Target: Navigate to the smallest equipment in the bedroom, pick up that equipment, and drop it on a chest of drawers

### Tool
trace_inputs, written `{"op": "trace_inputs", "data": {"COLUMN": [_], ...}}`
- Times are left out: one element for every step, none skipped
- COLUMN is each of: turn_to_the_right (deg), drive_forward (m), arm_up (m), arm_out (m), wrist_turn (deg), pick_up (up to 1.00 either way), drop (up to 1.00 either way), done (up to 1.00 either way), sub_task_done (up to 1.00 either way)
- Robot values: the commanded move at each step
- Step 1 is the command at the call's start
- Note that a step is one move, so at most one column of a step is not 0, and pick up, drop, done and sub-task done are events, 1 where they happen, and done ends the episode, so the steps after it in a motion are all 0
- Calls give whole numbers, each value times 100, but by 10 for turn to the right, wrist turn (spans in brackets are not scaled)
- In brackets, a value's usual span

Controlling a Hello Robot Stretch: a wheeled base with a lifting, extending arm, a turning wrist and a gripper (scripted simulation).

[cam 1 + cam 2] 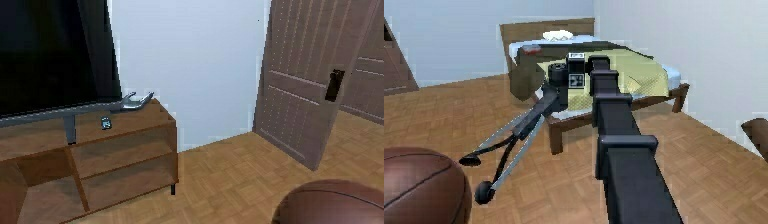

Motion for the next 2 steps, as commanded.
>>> {"op": "trace_inputs", "data": {"turn_to_the_right": [0, -450], "drive_forward": [0, 0], "arm_up": [0, 0], "arm_out": [-28, 0], "wrist_turn": [0, 0], "pick_up": [0, 0], "drop": [0, 0], "done": [0, 0], "sub_task_done": [0, 0]}}
